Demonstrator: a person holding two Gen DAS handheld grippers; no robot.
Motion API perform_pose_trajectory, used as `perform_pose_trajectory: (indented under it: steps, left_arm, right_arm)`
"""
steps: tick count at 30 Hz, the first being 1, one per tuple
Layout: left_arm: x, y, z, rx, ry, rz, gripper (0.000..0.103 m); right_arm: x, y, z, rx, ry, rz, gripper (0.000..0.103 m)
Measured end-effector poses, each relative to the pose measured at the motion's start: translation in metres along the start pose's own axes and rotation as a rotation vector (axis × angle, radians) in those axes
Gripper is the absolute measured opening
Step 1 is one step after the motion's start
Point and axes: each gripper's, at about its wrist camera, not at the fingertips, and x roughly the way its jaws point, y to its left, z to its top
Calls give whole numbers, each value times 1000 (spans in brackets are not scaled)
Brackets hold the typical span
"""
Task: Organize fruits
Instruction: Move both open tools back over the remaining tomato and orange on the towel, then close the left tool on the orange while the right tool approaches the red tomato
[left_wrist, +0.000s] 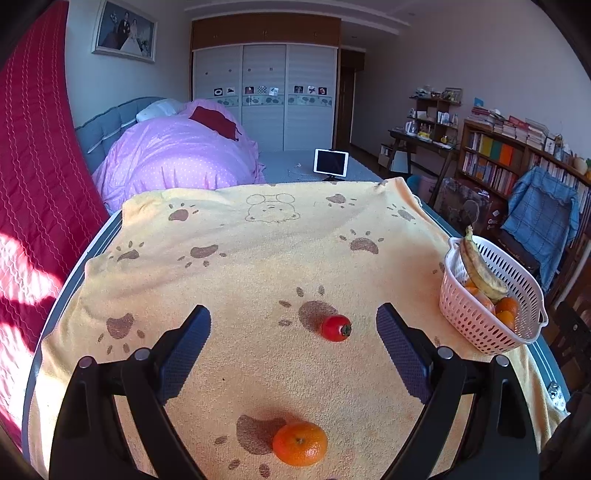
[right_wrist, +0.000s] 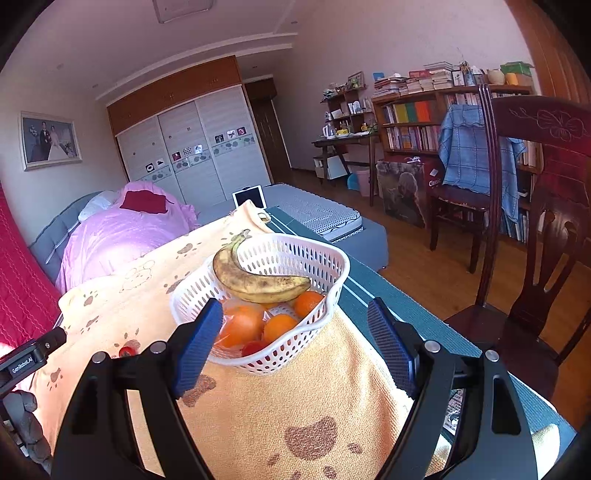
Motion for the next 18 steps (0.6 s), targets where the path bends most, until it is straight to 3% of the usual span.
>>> perform_pose_trajectory:
  steps: [18]
  left_arm:
    - [-9,35,-28,-81,71,-37,90]
  right_arm:
    - [3,50,-18,-99,71,105,84]
